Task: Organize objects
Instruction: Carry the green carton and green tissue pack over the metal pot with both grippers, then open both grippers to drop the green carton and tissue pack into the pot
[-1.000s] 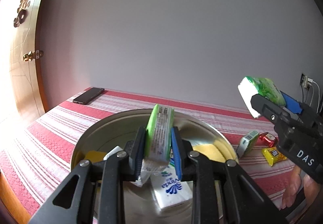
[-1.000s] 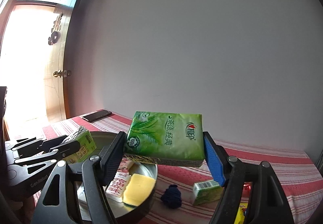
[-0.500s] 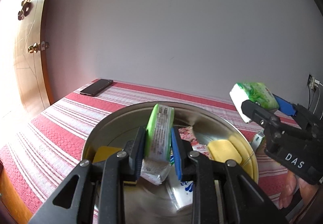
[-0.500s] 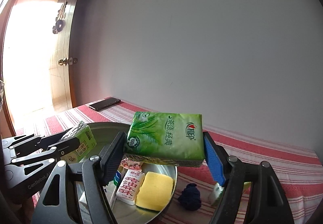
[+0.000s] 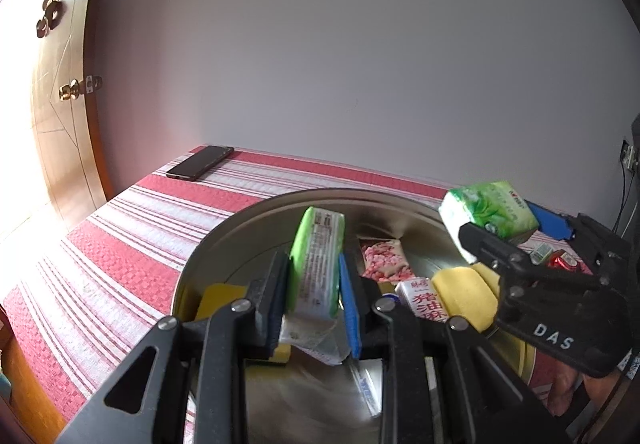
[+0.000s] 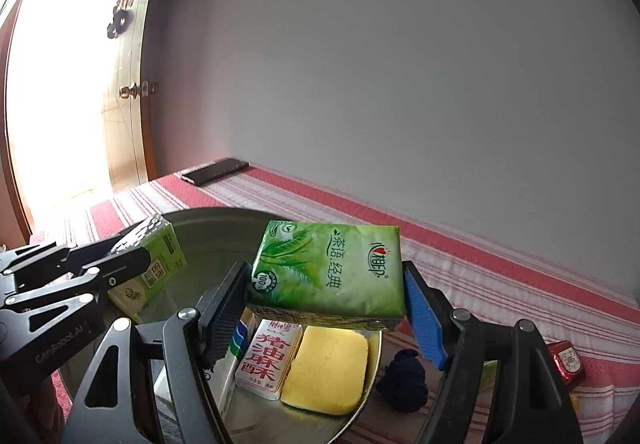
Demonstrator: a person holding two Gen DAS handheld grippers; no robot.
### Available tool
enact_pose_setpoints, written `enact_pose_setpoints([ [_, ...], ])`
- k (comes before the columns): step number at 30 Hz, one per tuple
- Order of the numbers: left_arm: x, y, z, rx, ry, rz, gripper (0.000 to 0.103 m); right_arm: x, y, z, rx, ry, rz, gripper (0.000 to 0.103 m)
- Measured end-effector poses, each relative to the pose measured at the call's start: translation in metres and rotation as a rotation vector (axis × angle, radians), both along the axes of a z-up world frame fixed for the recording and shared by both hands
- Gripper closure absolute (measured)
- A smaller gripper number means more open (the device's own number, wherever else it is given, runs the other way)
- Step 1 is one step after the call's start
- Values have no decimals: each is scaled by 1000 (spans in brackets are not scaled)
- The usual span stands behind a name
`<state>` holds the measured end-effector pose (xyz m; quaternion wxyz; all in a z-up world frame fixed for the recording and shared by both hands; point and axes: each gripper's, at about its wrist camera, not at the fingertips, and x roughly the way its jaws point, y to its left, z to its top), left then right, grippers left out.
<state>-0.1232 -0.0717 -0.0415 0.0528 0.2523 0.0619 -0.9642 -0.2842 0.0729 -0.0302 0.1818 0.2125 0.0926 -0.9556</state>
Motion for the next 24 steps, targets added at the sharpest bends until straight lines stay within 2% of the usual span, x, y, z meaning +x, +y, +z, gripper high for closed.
enact_pose_setpoints([
  [12,-4,4,0,-35,-17,-1,77,-5,-4,-11,31,-60,20,28],
  [18,-23,4,-8,-108,-112,8,75,-9,-6,-19,62,-101,14,28],
  [24,-28,2,-15,-116,-144,-5,71,-11,-5,-23,70,-126,12,28],
])
